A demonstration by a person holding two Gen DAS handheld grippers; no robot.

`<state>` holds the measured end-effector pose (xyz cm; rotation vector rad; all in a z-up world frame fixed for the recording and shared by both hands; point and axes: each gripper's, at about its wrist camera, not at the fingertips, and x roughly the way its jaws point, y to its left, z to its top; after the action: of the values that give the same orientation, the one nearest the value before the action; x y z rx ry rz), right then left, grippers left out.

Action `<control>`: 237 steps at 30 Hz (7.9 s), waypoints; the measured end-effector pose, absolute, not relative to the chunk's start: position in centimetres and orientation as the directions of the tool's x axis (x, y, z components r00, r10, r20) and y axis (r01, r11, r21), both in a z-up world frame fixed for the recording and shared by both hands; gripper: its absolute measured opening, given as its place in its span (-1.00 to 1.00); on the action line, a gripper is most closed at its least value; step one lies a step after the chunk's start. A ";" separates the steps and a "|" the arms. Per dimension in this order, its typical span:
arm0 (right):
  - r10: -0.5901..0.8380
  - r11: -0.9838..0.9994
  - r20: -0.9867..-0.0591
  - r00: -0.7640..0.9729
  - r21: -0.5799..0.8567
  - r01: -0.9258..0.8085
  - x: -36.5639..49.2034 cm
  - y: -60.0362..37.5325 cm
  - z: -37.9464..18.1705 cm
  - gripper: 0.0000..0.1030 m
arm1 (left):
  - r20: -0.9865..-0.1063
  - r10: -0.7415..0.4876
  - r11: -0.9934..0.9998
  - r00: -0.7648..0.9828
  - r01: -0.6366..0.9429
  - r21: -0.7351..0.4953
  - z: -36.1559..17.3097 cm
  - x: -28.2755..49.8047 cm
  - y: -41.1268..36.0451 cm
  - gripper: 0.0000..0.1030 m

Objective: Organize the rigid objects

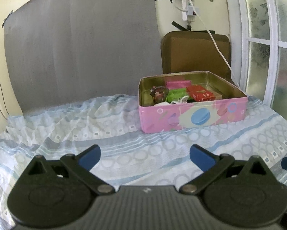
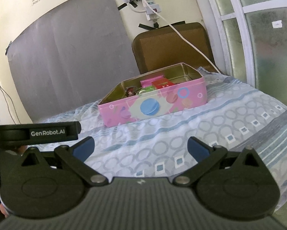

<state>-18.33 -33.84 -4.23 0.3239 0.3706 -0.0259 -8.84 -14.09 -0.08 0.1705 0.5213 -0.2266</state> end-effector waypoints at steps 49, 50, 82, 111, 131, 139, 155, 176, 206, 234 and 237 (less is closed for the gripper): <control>-0.018 0.930 -0.392 0.920 0.331 0.159 -16.2 -34.1 -5.9 1.00 | -0.542 -0.184 0.956 0.820 0.277 0.093 -3.0 -7.2 -12.5 0.99; -0.021 0.930 -0.389 0.921 0.329 0.161 -16.3 -34.0 -5.8 1.00 | -0.542 -0.187 0.956 0.819 0.279 0.092 -3.0 -7.2 -12.5 0.99; 0.002 0.935 -0.364 0.931 0.331 0.127 -17.7 -33.3 -5.4 1.00 | -0.567 -0.203 0.957 0.798 0.285 0.058 -2.5 -8.0 -12.7 0.99; -0.006 0.924 -0.350 0.937 0.356 0.139 -18.1 -34.1 -5.3 1.00 | -0.475 -0.178 0.955 0.862 0.267 0.127 -1.3 -9.4 -13.3 0.99; 0.022 0.919 -0.328 0.944 0.378 0.110 -18.5 -34.2 -5.2 1.00 | -0.563 -0.157 0.964 0.812 0.250 0.092 -2.1 -8.6 -12.9 0.99; 0.035 0.925 -0.326 0.945 0.368 0.093 -18.4 -34.0 -5.3 1.00 | -0.572 -0.152 0.965 0.806 0.245 0.089 -2.3 -8.4 -12.8 0.99; 0.048 0.918 -0.331 0.943 0.386 0.089 -18.4 -33.9 -5.5 0.95 | -0.605 -0.155 0.964 0.781 0.253 0.080 -2.9 -8.0 -12.6 0.99; 0.050 0.920 -0.327 0.944 0.383 0.084 -18.4 -33.8 -5.4 0.95 | -0.612 -0.153 0.963 0.775 0.255 0.082 -3.0 -8.0 -12.9 0.99; 0.058 0.922 -0.326 0.944 0.380 0.075 -18.2 -33.8 -5.3 0.95 | -0.616 -0.165 0.962 0.770 0.264 0.072 -2.9 -7.8 -12.8 0.99; 0.064 0.921 -0.331 0.941 0.382 0.071 -18.1 -33.6 -5.5 0.95 | -0.633 -0.173 0.959 0.755 0.275 0.065 -3.2 -7.7 -12.8 0.99; 0.065 0.921 -0.331 0.941 0.382 0.071 -18.1 -33.6 -5.4 0.95 | -0.633 -0.175 0.959 0.754 0.276 0.064 -3.3 -7.6 -12.8 0.99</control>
<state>-18.07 -33.64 -5.45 0.4014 0.3469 -0.0034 -7.65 -12.76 -3.26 0.1567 0.6737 -0.2468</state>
